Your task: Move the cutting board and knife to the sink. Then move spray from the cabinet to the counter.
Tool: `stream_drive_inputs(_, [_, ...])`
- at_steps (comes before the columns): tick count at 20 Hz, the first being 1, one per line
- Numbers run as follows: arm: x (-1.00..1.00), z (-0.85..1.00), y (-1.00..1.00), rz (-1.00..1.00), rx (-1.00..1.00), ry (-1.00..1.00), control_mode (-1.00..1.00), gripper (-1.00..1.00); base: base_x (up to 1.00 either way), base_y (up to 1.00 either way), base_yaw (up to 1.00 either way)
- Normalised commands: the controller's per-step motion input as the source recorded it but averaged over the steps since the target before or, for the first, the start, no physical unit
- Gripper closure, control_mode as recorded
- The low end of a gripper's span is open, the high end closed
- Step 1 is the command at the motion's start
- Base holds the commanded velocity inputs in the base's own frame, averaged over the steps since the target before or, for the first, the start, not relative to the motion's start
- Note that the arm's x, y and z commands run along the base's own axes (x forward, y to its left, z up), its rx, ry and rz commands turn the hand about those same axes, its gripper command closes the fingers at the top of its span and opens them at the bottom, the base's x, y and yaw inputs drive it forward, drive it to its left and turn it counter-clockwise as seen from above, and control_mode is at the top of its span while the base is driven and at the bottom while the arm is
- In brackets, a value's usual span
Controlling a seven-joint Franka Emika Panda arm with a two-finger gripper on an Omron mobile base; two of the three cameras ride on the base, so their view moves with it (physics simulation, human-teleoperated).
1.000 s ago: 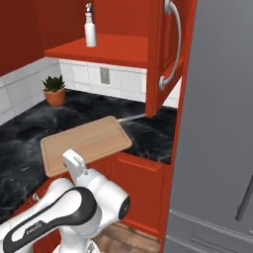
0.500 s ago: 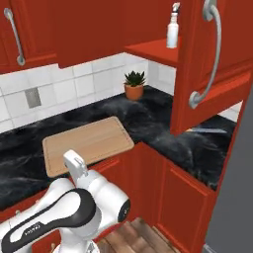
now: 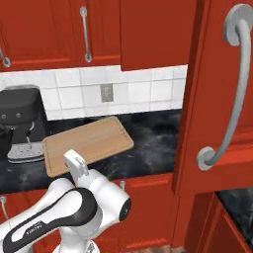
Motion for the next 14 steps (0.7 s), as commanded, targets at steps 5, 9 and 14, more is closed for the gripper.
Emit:
stream_drive_inputs(5, [0.00, 0.00, 0.00, 0.00, 0.00, 0.00, 1.00, 1.00, 0.00, 0.01, 0.71])
stream_drive_inputs(9, [0.00, 0.00, 0.00, 0.00, 0.00, 0.00, 1.00, 1.00, -0.03, 0.09, 0.51])
stream_drive_inputs(14, [0.00, 0.00, 0.00, 0.00, 0.00, 0.00, 1.00, 1.00, -0.03, 0.05, 0.33])
